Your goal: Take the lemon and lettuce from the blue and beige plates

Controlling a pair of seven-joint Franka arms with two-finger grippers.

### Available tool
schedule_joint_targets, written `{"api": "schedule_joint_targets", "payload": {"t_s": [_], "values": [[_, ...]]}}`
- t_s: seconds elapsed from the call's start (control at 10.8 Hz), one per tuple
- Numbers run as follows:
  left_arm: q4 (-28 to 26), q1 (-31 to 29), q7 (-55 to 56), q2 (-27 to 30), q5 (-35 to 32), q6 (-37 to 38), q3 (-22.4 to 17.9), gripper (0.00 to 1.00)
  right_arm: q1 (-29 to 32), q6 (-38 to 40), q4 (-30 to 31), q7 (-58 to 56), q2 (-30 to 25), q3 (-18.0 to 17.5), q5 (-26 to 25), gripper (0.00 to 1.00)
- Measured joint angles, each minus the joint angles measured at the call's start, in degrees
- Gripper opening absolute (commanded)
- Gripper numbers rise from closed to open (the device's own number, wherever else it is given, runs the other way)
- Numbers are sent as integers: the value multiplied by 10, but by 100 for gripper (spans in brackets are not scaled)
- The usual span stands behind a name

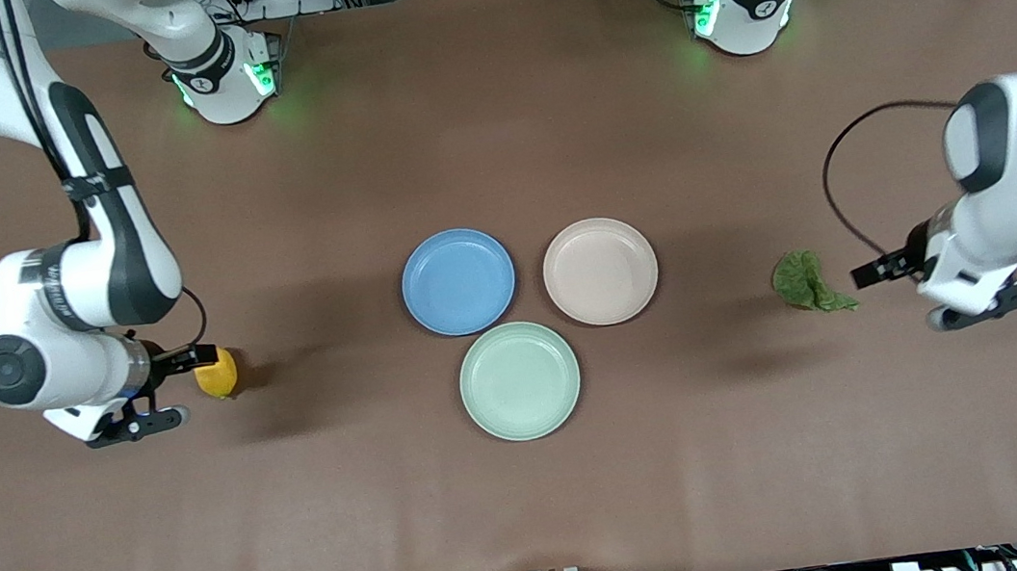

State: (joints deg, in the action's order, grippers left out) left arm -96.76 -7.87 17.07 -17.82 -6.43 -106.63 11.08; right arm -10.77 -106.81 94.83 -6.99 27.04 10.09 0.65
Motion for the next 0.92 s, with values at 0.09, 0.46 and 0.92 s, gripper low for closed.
{"api": "schedule_joint_targets", "payload": {"t_s": [0.09,0.46,0.92], "values": [[20,0,0,22,0,40,2,100,0,49,-29,0,-2,0,0,100],[55,3,-14,99,17,112,9,100,1,151,-69,0,-65,1,0,100],[56,3,-26,158,33,152,9,100,3,203,-67,0,-135,1,-2,100]]}}
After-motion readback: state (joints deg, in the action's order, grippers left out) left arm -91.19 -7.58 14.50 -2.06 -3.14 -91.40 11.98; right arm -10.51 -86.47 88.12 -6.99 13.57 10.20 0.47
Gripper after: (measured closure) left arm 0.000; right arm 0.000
